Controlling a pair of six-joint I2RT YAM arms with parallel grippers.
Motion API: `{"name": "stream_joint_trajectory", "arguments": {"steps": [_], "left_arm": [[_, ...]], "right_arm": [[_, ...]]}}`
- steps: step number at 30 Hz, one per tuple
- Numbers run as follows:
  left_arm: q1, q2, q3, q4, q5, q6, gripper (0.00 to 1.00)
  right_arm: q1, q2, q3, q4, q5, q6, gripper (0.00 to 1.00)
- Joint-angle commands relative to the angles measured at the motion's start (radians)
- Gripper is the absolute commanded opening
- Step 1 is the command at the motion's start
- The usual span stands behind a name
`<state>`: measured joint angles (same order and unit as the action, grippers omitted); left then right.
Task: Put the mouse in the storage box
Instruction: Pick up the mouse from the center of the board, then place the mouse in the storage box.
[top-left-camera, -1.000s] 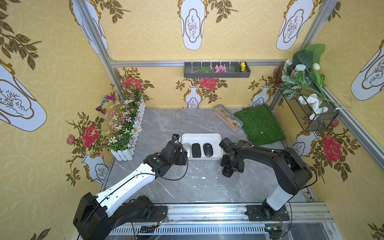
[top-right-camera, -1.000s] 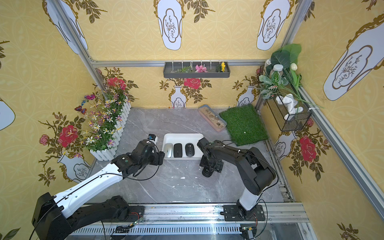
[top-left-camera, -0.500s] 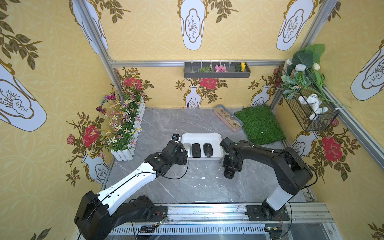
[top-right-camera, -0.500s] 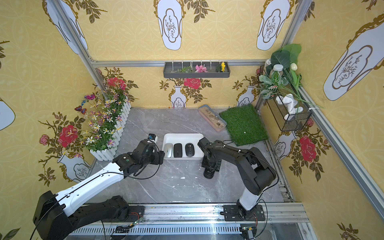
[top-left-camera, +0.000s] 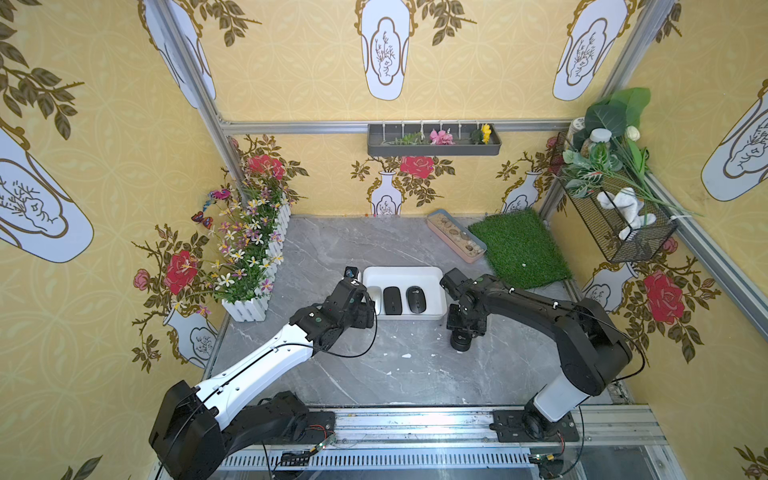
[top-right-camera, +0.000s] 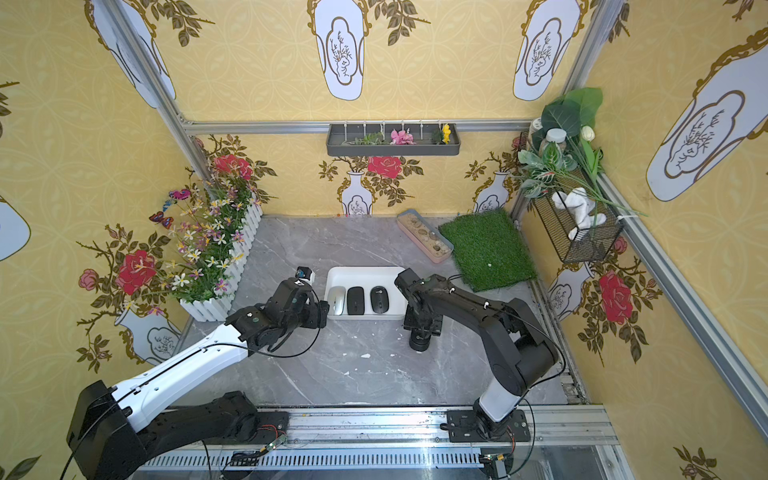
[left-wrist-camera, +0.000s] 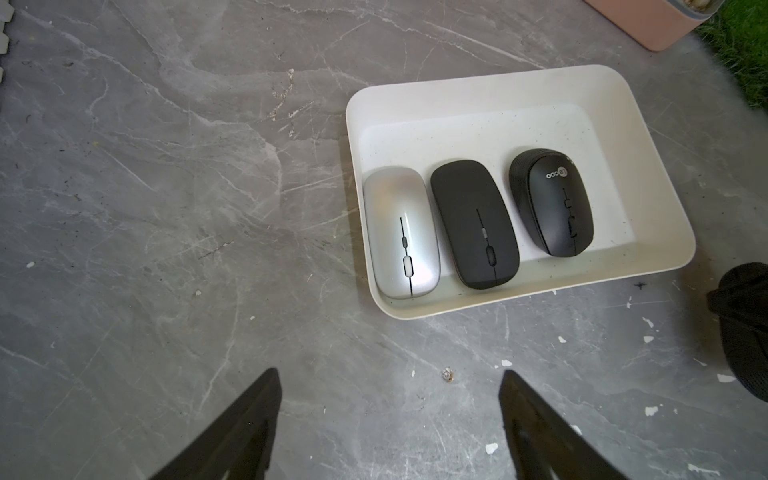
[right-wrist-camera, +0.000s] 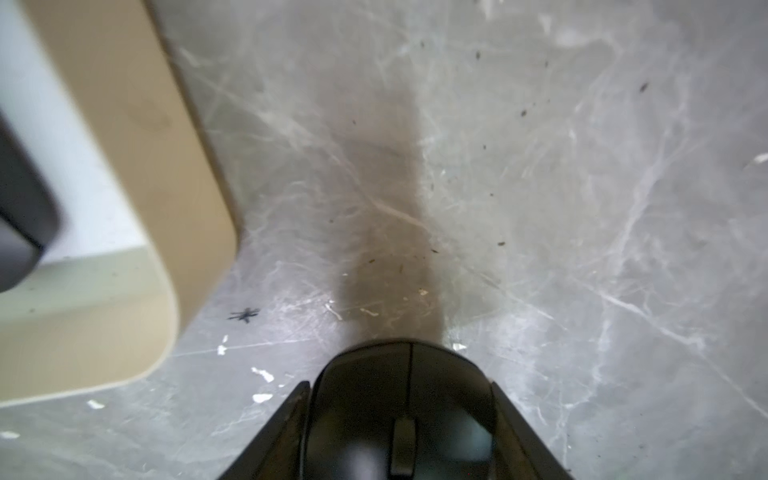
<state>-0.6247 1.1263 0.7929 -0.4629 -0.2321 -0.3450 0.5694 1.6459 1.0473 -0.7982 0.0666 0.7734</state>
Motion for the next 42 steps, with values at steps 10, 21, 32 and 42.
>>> {"name": "stream_joint_trajectory", "arguments": {"steps": [10, 21, 32, 42], "left_arm": [[0.000, 0.001, 0.014, 0.021, -0.027, 0.012, 0.84], [0.000, -0.021, 0.011, 0.020, -0.037, 0.018, 0.84], [0.000, -0.058, -0.025, 0.013, -0.050, -0.027, 0.84], [0.000, -0.073, -0.038, 0.015, -0.071, -0.032, 0.84]], "right_arm": [[-0.037, 0.020, 0.352, -0.189, 0.057, -0.184, 0.56], [-0.018, 0.363, 0.726, -0.159, -0.051, -0.476, 0.55], [-0.020, 0.511, 0.755, -0.171, 0.083, -0.522, 0.56], [-0.004, 0.521, 0.690, -0.121, 0.121, -0.479, 0.57]]}}
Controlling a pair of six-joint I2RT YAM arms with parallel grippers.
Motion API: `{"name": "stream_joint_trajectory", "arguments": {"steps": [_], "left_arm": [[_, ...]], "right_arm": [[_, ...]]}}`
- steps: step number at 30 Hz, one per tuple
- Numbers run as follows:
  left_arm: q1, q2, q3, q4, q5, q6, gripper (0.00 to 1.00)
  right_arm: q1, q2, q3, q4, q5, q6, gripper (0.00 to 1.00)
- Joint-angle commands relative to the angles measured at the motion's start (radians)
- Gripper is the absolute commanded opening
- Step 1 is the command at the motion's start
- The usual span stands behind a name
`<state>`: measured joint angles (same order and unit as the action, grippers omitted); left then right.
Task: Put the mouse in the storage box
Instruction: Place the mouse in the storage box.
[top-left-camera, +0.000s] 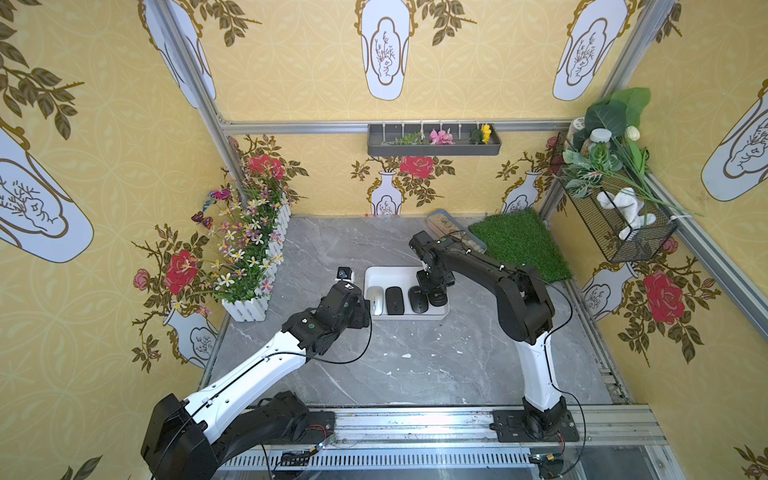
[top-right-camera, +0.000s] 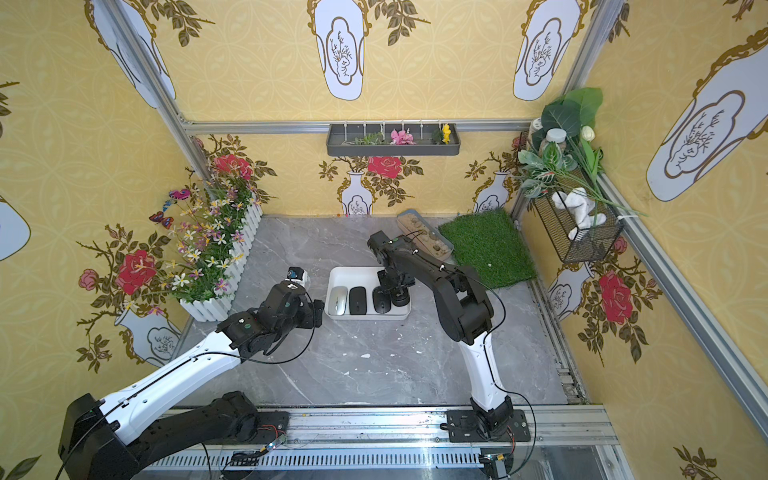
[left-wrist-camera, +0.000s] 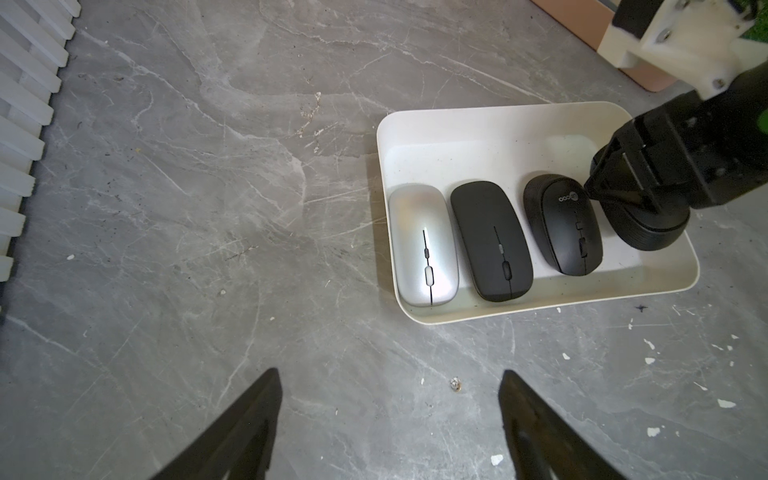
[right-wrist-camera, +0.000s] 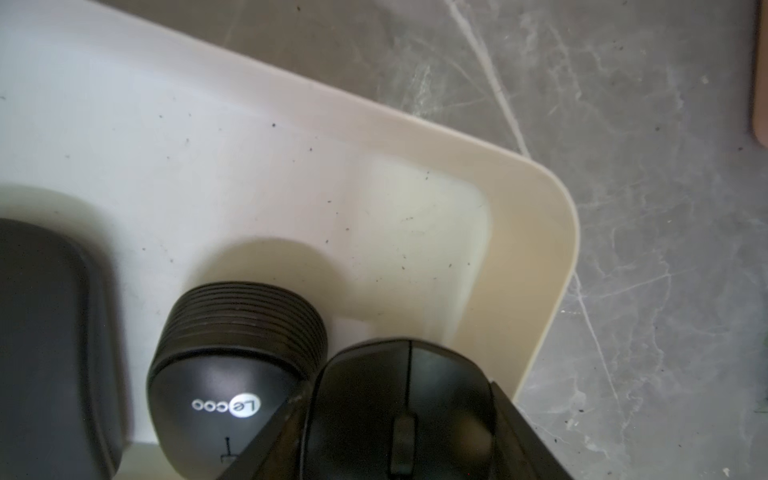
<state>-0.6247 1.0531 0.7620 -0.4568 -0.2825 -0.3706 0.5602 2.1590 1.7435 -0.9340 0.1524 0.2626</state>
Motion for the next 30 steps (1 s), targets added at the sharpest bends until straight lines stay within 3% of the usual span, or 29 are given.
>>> {"name": "stream_joint_trajectory", "arguments": {"steps": [1, 8, 15, 19, 26, 30], "left_arm": [[0.000, 0.004, -0.006, 0.011, -0.021, -0.006, 0.84], [0.000, 0.018, 0.000, 0.017, -0.024, -0.009, 0.84], [0.000, 0.022, 0.008, 0.018, -0.045, 0.003, 0.84], [0.003, 0.031, 0.039, 0.017, -0.066, 0.029, 0.85], [0.102, 0.059, 0.247, -0.004, -0.039, 0.118, 0.93], [0.150, 0.001, 0.321, -0.001, -0.062, 0.178, 0.95]], "right_arm": [[0.006, 0.011, -0.006, 0.019, 0.038, 0.040, 0.57], [0.010, 0.033, -0.005, 0.044, 0.014, 0.091, 0.61], [0.010, -0.006, -0.011, 0.049, -0.018, 0.137, 0.80], [0.009, -0.040, 0.037, -0.001, -0.011, 0.141, 0.85], [-0.030, -0.233, 0.093, -0.014, 0.000, 0.097, 0.89], [-0.051, -0.437, -0.009, 0.108, 0.031, -0.003, 0.93]]}}
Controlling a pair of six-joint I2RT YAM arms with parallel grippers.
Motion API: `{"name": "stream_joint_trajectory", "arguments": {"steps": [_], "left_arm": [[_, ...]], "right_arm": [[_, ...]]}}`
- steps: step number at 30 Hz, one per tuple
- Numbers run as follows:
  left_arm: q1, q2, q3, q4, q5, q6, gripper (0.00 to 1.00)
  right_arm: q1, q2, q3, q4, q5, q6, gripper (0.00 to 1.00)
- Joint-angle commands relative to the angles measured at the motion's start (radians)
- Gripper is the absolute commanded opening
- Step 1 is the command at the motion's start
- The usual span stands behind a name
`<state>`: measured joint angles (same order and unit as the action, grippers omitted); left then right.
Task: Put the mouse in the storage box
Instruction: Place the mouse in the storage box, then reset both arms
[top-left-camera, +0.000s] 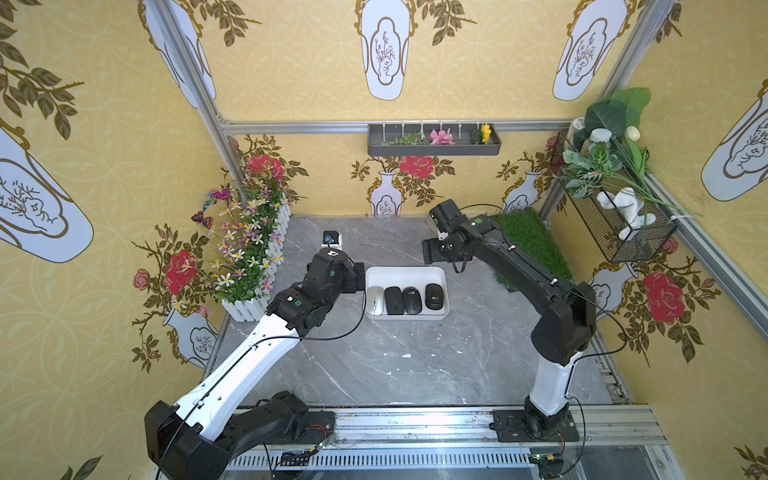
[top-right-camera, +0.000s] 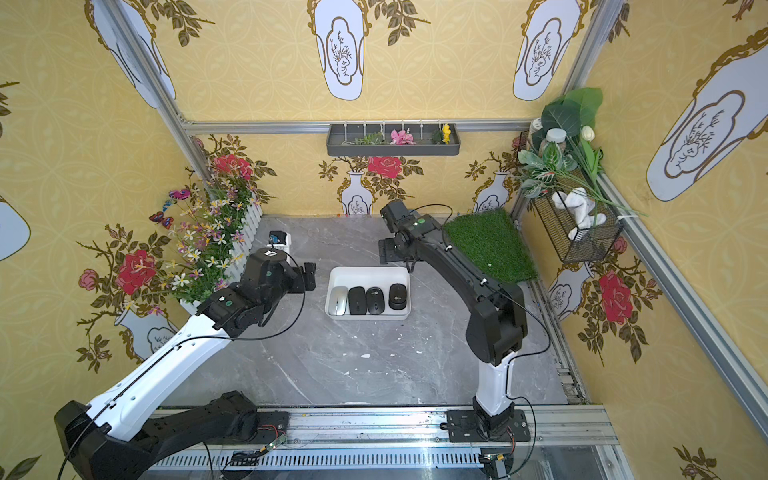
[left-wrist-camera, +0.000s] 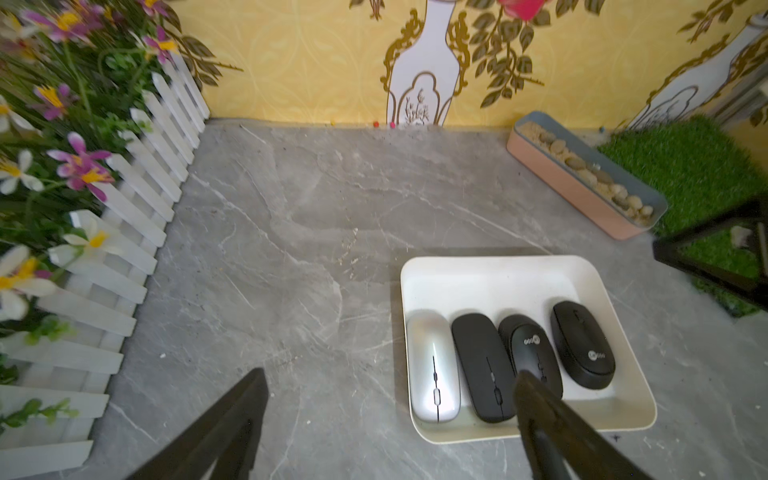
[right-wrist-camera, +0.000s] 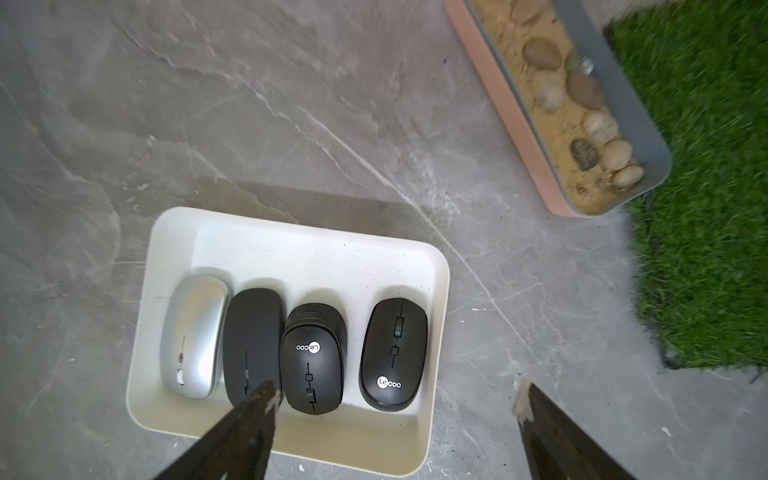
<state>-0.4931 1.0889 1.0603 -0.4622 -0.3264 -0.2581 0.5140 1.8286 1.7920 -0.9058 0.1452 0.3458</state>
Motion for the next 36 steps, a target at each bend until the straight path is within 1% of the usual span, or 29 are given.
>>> {"name": "stream_joint_trajectory", "arguments": {"steps": [1, 2, 4, 6, 8, 9, 11, 13, 15, 18, 20, 22, 23, 26, 28, 29, 30, 31, 32, 34, 36], "left_arm": [[0.027, -0.066, 0.014, 0.018, -0.026, 0.079, 0.97], [0.037, -0.108, -0.007, 0.035, -0.034, 0.088, 0.99], [0.060, -0.197, -0.079, 0.070, -0.057, 0.108, 1.00], [0.070, -0.300, -0.181, 0.094, -0.128, 0.119, 1.00], [0.071, -0.410, -0.302, 0.120, -0.171, 0.137, 1.00], [0.073, -0.474, -0.354, 0.147, -0.193, 0.141, 1.00], [0.074, -0.593, -0.474, 0.176, -0.249, 0.131, 1.00], [0.076, -0.705, -0.578, 0.204, -0.296, 0.134, 1.00], [0.076, -0.805, -0.680, 0.247, -0.324, 0.175, 1.00], [0.078, -0.883, -0.796, 0.332, -0.371, 0.237, 1.00], [0.083, -0.894, -0.854, 0.390, -0.361, 0.283, 1.00], [0.093, -0.880, -0.895, 0.448, -0.365, 0.281, 1.00], [0.096, -0.870, -0.918, 0.483, -0.348, 0.277, 1.00], [0.167, -0.825, -0.979, 0.614, -0.265, 0.259, 1.00], [0.225, -0.777, -1.000, 0.672, -0.195, 0.245, 1.00], [0.268, -0.750, -1.005, 0.695, -0.162, 0.231, 1.00], [0.314, -0.717, -1.009, 0.722, -0.116, 0.221, 1.00], [0.357, -0.692, -1.013, 0.746, -0.047, 0.217, 1.00], [0.405, -0.659, -1.023, 0.796, 0.014, 0.202, 1.00], [0.481, -0.571, -1.053, 0.949, 0.077, 0.158, 1.00], [0.555, -0.451, -1.064, 1.090, 0.153, 0.128, 1.00]], "right_arm": [[-0.005, -0.158, -0.106, 0.123, 0.050, -0.118, 0.94], [-0.005, -0.226, -0.170, 0.171, 0.068, -0.152, 0.96], [-0.006, -0.357, -0.320, 0.280, 0.123, -0.195, 0.98], [-0.011, -0.498, -0.496, 0.389, 0.168, -0.231, 1.00], [-0.011, -0.630, -0.669, 0.499, 0.204, -0.277, 1.00], [-0.012, -0.693, -0.757, 0.545, 0.226, -0.281, 0.98], [-0.016, -0.797, -0.899, 0.619, 0.273, -0.292, 0.97], [-0.019, -0.874, -1.025, 0.694, 0.280, -0.331, 0.97], [-0.022, -0.919, -1.124, 0.756, 0.322, -0.334, 0.97], [-0.039, -0.949, -1.238, 0.822, 0.388, -0.300, 0.97], [-0.060, -0.951, -1.296, 0.871, 0.415, -0.283, 0.97], [-0.087, -0.946, -1.350, 0.935, 0.424, -0.284, 0.97], [-0.106, -0.939, -1.376, 0.983, 0.416, -0.294, 0.97], [-0.187, -0.894, -1.439, 1.118, 0.363, -0.324, 0.97], [-0.259, -0.860, -1.461, 1.170, 0.315, -0.320, 0.97], [-0.296, -0.848, -1.478, 1.208, 0.281, -0.322, 0.97], [-0.328, -0.841, -1.500, 1.259, 0.240, -0.329, 0.97], [-0.352, -0.838, -1.520, 1.307, 0.202, -0.337, 0.97], [-0.378, -0.828, -1.547, 1.363, 0.159, -0.341, 0.97], [-0.423, -0.796, -1.572, 1.446, 0.090, -0.339, 0.97], [-0.455, -0.760, -1.594, 1.520, 0.030, -0.331, 0.97]]}}
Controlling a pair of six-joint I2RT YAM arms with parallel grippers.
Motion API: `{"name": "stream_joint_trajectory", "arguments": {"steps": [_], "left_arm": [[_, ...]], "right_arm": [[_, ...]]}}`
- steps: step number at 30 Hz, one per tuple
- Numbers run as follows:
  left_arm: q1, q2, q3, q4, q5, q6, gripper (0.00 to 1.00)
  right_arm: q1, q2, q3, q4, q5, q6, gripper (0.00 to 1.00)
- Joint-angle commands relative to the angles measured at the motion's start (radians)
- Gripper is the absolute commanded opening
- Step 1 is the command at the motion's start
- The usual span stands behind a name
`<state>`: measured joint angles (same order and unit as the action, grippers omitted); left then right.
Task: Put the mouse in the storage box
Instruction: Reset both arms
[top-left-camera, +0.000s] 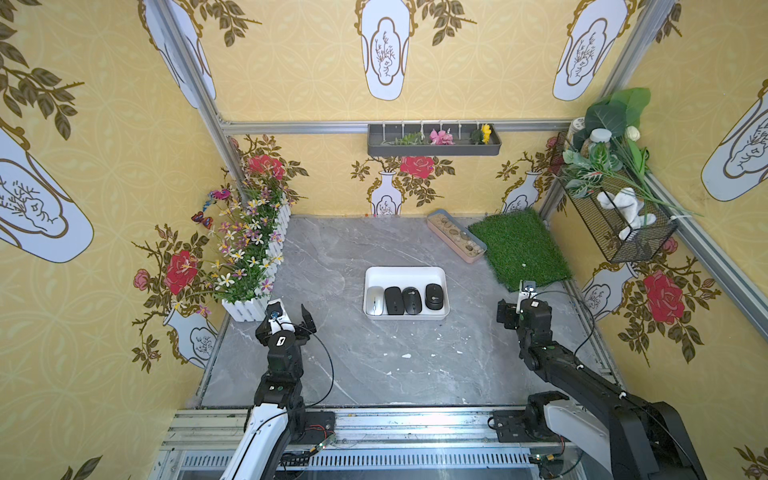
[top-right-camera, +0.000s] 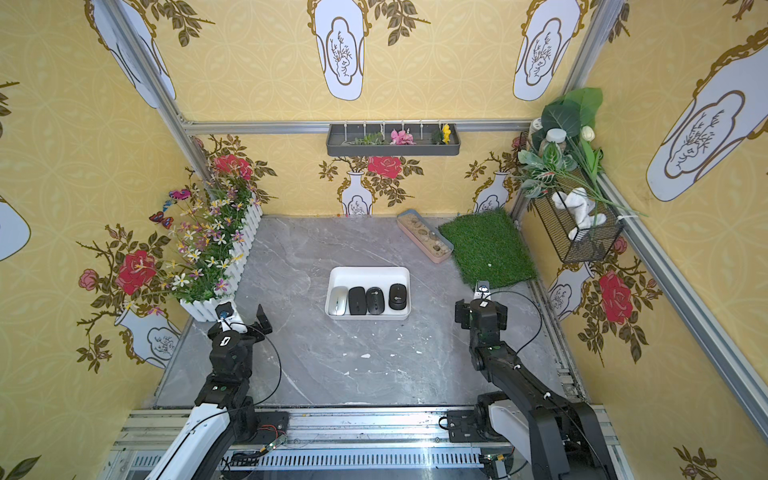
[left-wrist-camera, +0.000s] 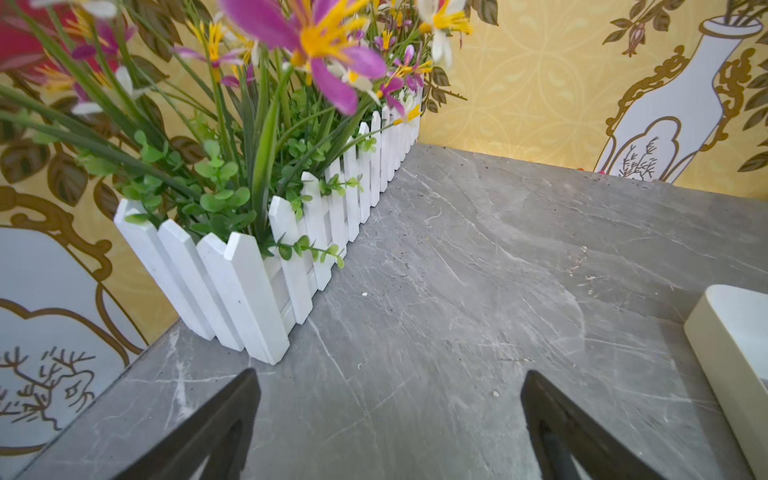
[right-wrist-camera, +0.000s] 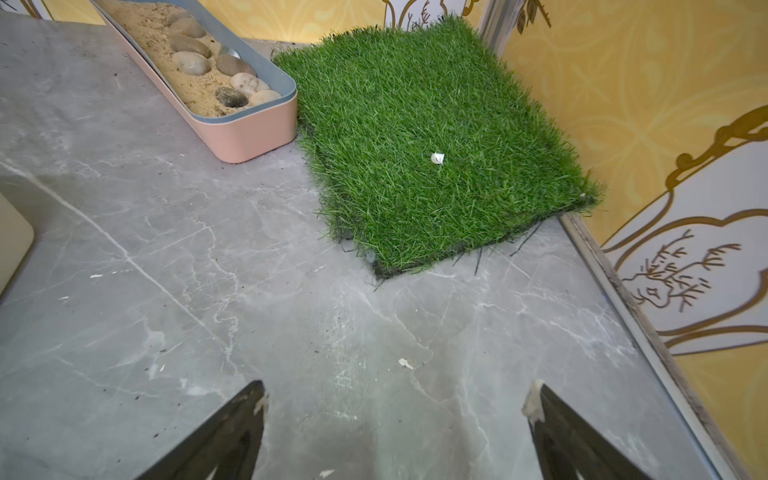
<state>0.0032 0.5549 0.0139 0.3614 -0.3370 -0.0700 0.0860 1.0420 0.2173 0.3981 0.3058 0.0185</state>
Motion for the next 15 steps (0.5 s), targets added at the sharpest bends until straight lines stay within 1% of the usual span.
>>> {"name": "stream_joint_trajectory", "arguments": {"steps": [1, 3, 5, 7, 9, 11, 12, 14, 15], "left_arm": [[0.097, 0.152, -0.022, 0.346, 0.195, -0.075, 1.00], [0.160, 0.291, -0.017, 0.467, 0.275, -0.093, 1.00], [0.193, 0.441, 0.008, 0.569, 0.333, -0.095, 1.00], [0.201, 0.573, 0.052, 0.601, 0.388, -0.083, 1.00], [0.201, 0.674, 0.087, 0.613, 0.445, -0.065, 1.00], [0.202, 0.737, 0.107, 0.646, 0.473, -0.054, 1.00], [0.202, 0.742, 0.120, 0.631, 0.480, -0.052, 1.00], [0.202, 0.723, 0.143, 0.553, 0.506, -0.039, 1.00], [0.202, 0.721, 0.147, 0.541, 0.519, -0.031, 1.00]], "right_arm": [[-0.040, 0.047, -0.026, 0.256, -0.158, 0.004, 0.97], [-0.060, 0.097, -0.038, 0.343, -0.217, 0.028, 0.97], [-0.066, 0.166, -0.028, 0.391, -0.263, 0.002, 0.97], [-0.066, 0.236, -0.032, 0.474, -0.269, -0.007, 0.97], [-0.073, 0.299, -0.037, 0.532, -0.311, -0.017, 0.97], [-0.083, 0.370, -0.045, 0.607, -0.366, -0.028, 0.97], [-0.093, 0.397, -0.044, 0.643, -0.396, -0.027, 0.97], [-0.132, 0.372, -0.013, 0.536, -0.468, -0.023, 0.97], [-0.145, 0.379, -0.014, 0.553, -0.490, -0.018, 0.97]]}}
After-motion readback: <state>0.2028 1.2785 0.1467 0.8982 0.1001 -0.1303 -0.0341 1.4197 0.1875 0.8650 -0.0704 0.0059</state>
